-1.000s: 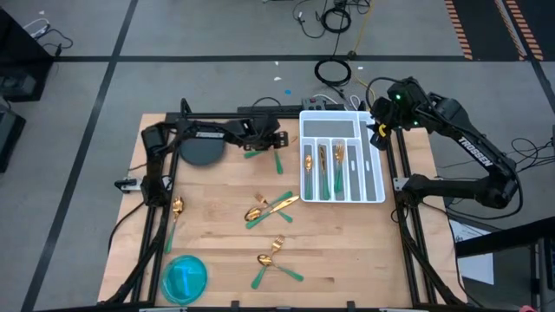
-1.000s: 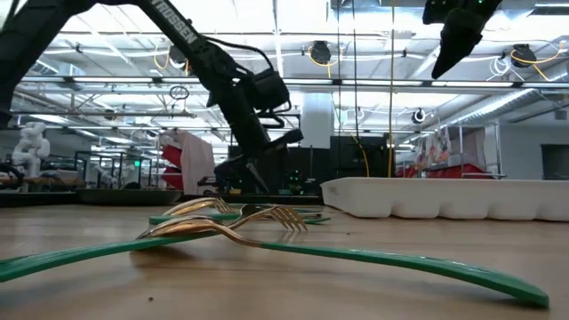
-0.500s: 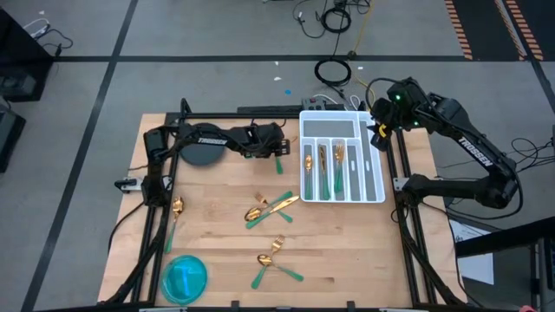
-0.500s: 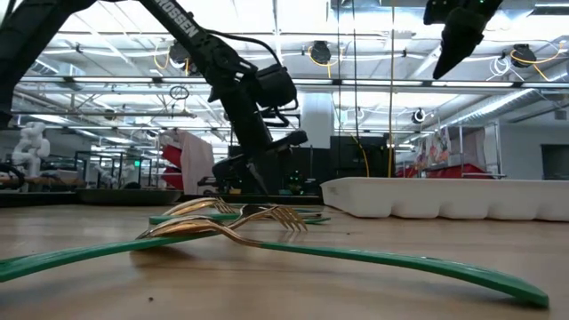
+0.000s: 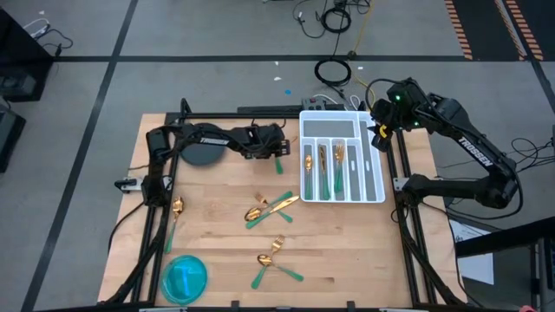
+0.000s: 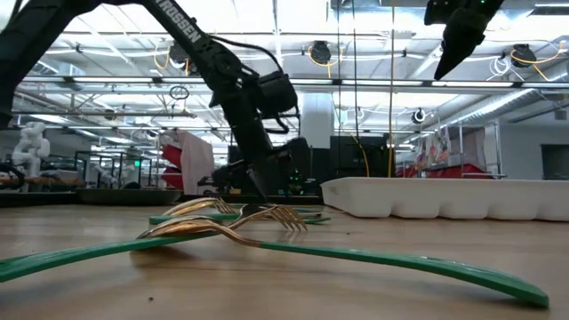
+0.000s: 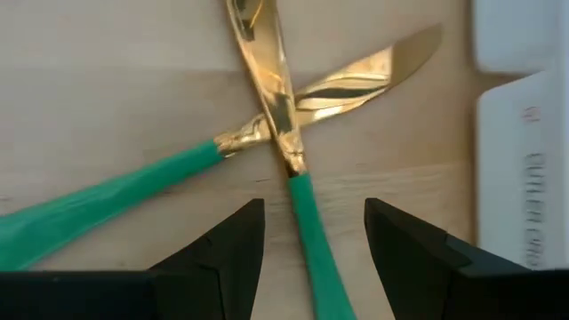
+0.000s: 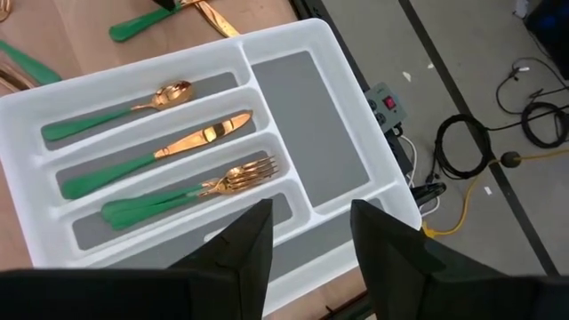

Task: Sort silverware
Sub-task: Put the green knife on the silverware organizer

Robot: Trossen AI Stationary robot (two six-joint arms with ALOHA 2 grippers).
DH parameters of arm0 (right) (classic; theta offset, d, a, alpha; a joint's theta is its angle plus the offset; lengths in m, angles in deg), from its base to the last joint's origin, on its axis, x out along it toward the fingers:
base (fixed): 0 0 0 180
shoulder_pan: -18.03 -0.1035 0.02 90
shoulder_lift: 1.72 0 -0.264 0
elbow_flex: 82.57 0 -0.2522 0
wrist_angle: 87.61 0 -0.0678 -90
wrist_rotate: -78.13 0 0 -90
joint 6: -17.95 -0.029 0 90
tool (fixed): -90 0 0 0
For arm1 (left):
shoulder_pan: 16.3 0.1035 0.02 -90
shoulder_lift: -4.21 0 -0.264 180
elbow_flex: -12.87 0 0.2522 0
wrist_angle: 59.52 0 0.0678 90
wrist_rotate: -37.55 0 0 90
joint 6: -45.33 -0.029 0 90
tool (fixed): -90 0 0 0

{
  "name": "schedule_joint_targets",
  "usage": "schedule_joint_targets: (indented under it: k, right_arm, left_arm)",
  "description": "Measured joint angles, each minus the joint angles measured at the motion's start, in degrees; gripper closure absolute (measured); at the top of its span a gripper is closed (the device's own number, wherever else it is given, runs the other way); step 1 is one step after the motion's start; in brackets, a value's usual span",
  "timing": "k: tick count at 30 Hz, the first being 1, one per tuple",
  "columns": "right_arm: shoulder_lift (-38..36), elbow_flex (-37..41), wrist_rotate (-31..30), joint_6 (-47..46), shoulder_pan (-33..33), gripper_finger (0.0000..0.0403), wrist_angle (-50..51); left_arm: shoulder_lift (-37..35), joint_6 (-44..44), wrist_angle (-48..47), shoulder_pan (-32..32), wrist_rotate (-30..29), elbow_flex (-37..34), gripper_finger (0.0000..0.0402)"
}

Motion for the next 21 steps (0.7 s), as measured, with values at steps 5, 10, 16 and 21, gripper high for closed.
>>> schedule_joint_targets:
  k: [5,10,16,21]
  right_arm:
    - [0.0,0.0,-0.02,-0.02,-0.01,0.0257,0.04]
    - [0.0,0.0,-0.02,-0.07,-0.01,0.0257,0.17]
    - [0.0,0.0,-0.02,-0.13,-0.01,0.0257,0.19]
    - [0.0,0.0,-0.02,0.53,0.01,0.0257,0.21]
  left_arm:
    - [1.58,0.31,0.91,-0.28,0.65,0.02,0.0201]
    - [1.88,1.71,0.94,-0.31,0.44,0.09,0.0201]
    - [1.96,2.1,0.74,0.8,1.19,0.09,0.0215]
    - [2.04,2.77,0.77,1.19,1.34,0.04,0.0229]
